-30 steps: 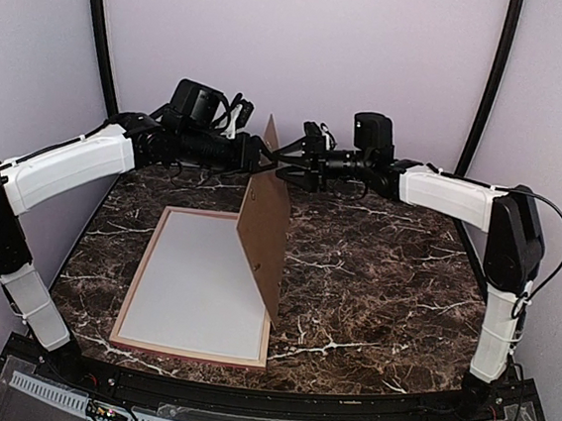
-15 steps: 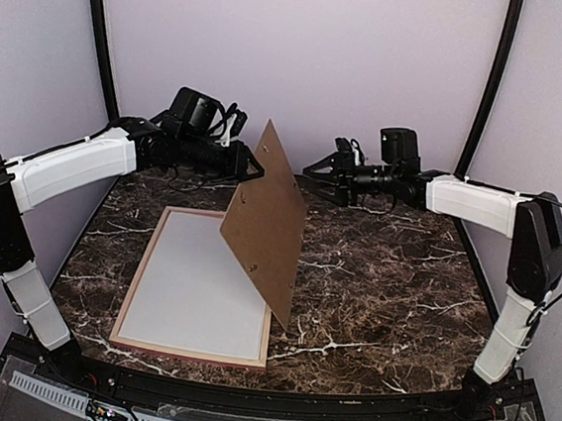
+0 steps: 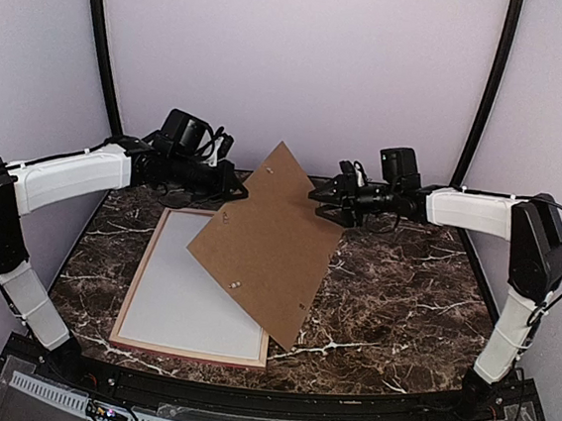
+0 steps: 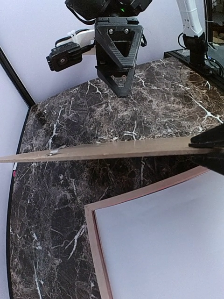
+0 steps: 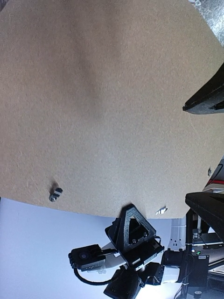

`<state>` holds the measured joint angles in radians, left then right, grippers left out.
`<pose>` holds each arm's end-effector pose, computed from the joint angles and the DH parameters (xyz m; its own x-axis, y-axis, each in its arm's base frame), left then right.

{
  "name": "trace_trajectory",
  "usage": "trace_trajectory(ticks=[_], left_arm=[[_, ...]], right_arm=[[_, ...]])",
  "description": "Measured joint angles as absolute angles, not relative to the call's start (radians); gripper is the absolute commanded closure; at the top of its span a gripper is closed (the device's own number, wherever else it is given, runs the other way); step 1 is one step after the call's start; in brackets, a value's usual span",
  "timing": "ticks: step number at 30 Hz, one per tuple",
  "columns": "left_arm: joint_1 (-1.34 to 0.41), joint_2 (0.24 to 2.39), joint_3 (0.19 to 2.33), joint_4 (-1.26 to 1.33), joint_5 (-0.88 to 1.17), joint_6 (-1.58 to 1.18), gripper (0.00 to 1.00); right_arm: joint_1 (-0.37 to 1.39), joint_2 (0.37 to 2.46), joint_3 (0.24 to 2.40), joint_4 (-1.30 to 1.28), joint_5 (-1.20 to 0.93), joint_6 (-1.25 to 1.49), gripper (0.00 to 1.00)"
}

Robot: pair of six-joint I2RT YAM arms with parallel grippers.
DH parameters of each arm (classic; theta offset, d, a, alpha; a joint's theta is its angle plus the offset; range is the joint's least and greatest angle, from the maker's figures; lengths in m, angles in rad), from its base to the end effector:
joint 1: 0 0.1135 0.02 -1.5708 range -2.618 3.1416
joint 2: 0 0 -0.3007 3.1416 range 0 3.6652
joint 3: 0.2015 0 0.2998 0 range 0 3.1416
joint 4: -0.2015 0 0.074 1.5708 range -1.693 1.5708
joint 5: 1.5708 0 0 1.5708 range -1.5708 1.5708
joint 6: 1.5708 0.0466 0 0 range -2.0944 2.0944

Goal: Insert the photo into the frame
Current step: Move the frame body to the center of the board.

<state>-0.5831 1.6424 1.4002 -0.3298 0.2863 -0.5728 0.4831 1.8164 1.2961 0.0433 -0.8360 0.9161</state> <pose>0.3608 -0.2537 0.3370 -0.7735 -0.1127 -0.6238 0.3656 0.7246 -0.5842 0.4013 0.2495 0.2629 -0.9576 0.0982 -0.2707 -0.2226 0.3443 0.9121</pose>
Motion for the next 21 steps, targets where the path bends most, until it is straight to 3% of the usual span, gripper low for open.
trace_trajectory(ticks=[10,21], left_arm=[[-0.464,1.474,1.107,-0.091,0.458,-0.744,1.00],[-0.290,1.279,1.018,0.022,0.572,-0.867,1.00]], right_arm=[[0.477,1.678,1.293,-0.190,-0.667,0.737,0.42],[0.529,1.623,1.290,-0.342,-0.418,0.612,0.41]])
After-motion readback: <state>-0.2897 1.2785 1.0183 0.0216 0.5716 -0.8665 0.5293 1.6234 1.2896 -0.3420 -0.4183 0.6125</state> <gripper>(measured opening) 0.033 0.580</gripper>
